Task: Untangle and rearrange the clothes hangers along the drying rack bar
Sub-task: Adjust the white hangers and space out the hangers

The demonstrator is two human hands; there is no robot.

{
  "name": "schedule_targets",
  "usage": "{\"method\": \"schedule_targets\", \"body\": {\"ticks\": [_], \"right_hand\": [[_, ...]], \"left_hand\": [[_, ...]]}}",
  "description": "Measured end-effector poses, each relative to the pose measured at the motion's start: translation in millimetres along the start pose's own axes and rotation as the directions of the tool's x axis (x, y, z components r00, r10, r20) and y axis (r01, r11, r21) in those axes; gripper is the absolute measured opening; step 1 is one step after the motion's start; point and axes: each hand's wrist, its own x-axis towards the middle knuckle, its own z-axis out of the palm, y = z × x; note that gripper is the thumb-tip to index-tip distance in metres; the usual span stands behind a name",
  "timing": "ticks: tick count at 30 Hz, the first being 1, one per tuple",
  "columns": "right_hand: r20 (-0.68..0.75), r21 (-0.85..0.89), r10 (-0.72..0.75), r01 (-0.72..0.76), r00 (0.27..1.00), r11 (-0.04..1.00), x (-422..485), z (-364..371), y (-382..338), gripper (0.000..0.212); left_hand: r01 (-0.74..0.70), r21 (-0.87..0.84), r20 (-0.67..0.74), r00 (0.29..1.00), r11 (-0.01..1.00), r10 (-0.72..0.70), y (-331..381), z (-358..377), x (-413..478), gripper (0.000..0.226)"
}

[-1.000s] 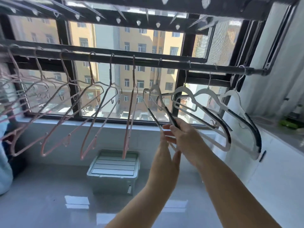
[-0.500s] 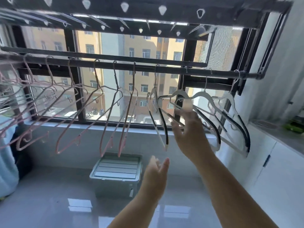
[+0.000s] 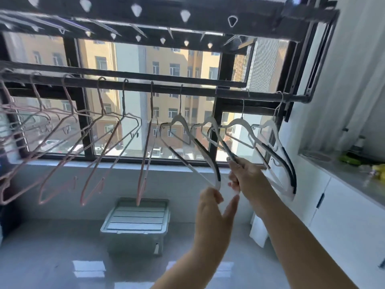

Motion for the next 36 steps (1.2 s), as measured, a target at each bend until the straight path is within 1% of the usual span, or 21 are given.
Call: {"method": "schedule_targets", "body": {"ticks": [1,2,5,8,10,13,17,19,22,25,28,31,32,33,34,36], "right_hand": [[-0.013,0.031,0.01,-0.009,1.0,0.999,0.7,3.9,-2.6,0.021],[-0.024,0.038,0.005,-0.004,1.0,0.999,1.0,8.7,-5.5,0.021],[-0.036,0.049,-0.034,0.036,0.999,0.998,1.3,25.5,-10.1,0.022],[-0.058,0.077,-0.037,0.041,0.998,0.996,2.8,41.7,-9.4,0.019],[-0.07,0.075,-0.05,0.055,0.996,0.996,5.8,48.8,-7.8,0.02],[-0.114,0.023,-0.1,0.104,0.988,0.994,10.2,55.4,-8.0,0.026],[-0.215,-0.102,-0.196,0.177,0.957,0.979,20.5,60.3,-12.1,0.022],[-0.266,-0.149,-0.228,0.194,0.937,0.97,28.2,61.2,-14.2,0.019],[-0.342,-0.201,-0.234,0.172,0.91,0.964,39.8,64.6,-15.0,0.02],[-0.398,-0.203,-0.201,0.127,0.895,0.971,46.9,63.3,-10.9,0.026],[-0.422,-0.172,-0.129,0.061,0.897,0.983,52.0,57.4,-4.6,0.028],[-0.41,-0.132,-0.047,-0.008,0.911,0.991,54.1,49.6,6.7,0.021],[-0.405,-0.119,-0.013,-0.039,0.914,0.992,53.3,46.6,12.6,0.022],[-0.399,-0.108,0.026,-0.075,0.917,0.991,51.7,43.3,20.5,0.028],[-0.393,-0.112,0.057,-0.109,0.918,0.988,48.6,39.6,29.3,0.033],[-0.385,-0.151,0.087,-0.156,0.919,0.976,37.7,31.0,47.2,0.036]], "left_hand": [[-0.024,-0.014,-0.063,0.998,1.0,0.023,-2.3,-5.2,1.6,0.028],[-0.041,-0.028,-0.093,0.995,0.999,0.038,-2.7,-10.3,4.0,0.029],[-0.036,-0.069,-0.092,0.995,0.997,0.03,-2.4,-17.7,13.5,0.029],[-0.03,-0.125,-0.125,0.992,0.992,0.014,-4.4,-21.0,19.2,0.029],[-0.02,-0.157,-0.129,0.992,0.987,-0.001,-8.5,-24.2,22.7,0.029],[-0.017,-0.171,-0.11,0.994,0.985,-0.002,-16.3,-28.2,28.4,0.031],[-0.009,-0.17,-0.063,0.998,0.985,-0.001,-21.5,-32.1,34.8,0.029],[-0.025,-0.158,-0.047,0.999,0.987,0.018,-21.9,-34.1,36.5,0.032],[-0.101,-0.138,-0.036,0.995,0.985,0.097,-27.6,-34.4,37.3,0.033],[-0.147,-0.141,0.024,0.988,0.979,0.152,-36.7,-29.3,32.4,0.043],[-0.143,-0.134,0.125,0.979,0.981,0.16,-46.3,-25.2,24.8,0.048],[-0.101,-0.09,0.281,0.952,0.991,0.123,-51.3,-23.7,20.0,0.035],[-0.084,-0.077,0.319,0.942,0.994,0.104,-53.4,-23.8,19.4,0.03],[-0.063,-0.051,0.358,0.931,0.997,0.078,-57.4,-22.9,19.8,0.029],[-0.056,-0.014,0.392,0.918,0.998,0.057,-63.4,-20.9,21.1,0.037],[-0.058,0.06,0.448,0.894,0.997,0.025,-76.1,-19.3,25.1,0.055]]}}
